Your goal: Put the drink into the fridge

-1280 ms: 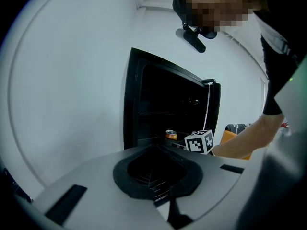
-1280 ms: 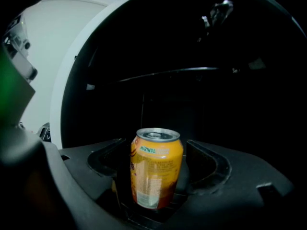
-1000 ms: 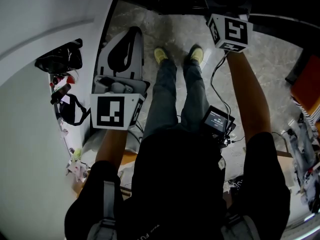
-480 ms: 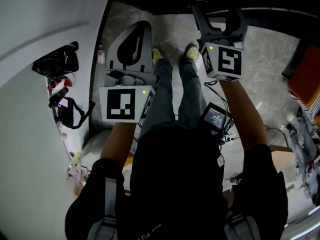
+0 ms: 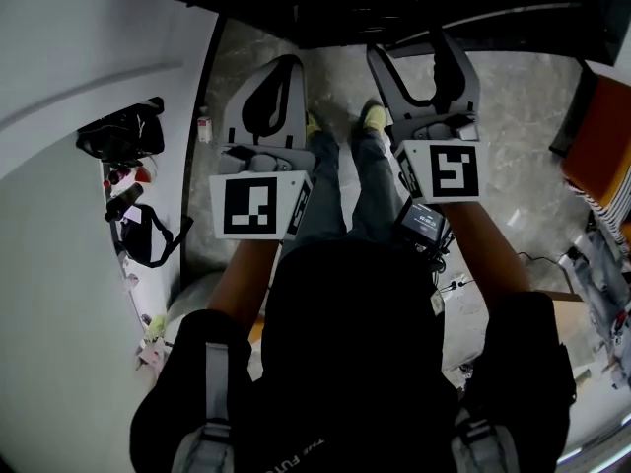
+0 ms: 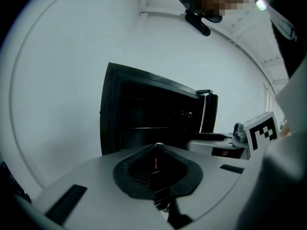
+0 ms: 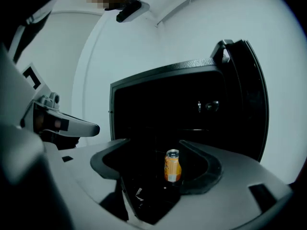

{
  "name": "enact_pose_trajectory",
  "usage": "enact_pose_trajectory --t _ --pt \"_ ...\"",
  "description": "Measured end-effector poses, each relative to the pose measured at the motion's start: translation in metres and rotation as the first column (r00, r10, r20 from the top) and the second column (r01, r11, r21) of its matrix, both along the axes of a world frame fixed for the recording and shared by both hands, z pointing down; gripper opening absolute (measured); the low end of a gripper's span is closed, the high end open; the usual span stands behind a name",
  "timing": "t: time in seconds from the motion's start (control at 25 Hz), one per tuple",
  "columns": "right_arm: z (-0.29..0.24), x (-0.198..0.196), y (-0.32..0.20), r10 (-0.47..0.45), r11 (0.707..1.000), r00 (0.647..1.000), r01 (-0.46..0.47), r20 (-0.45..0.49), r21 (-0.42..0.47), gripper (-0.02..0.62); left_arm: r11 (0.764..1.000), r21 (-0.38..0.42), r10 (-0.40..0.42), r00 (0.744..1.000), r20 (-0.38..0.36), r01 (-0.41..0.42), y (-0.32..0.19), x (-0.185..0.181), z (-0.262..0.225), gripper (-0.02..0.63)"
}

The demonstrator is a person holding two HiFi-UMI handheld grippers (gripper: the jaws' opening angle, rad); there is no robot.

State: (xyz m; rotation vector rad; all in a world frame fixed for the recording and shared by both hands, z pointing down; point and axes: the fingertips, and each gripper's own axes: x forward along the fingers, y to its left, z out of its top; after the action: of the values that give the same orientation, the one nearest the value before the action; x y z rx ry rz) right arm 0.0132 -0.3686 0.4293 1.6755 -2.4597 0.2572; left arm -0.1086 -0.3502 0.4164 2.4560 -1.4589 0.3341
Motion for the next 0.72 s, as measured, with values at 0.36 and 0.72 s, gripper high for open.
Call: enact_pose_trajectory --t 0.36,0.72 --pt "-0.078 0.009 0.026 -0.072 0.994 0.997 0.070 0.018 0.086 0.168 0.998 0.062 -0.022 1.000 0.001 0.022 0.012 0.004 -0.059 0.014" --pt "-0.108 0.035 0.051 -0.066 0.994 0.998 0.067 -0.014 0.087 0.015 0.994 0.099 -0.050 0.999 0.006 0.049 0.033 0.012 -0.098 0.014"
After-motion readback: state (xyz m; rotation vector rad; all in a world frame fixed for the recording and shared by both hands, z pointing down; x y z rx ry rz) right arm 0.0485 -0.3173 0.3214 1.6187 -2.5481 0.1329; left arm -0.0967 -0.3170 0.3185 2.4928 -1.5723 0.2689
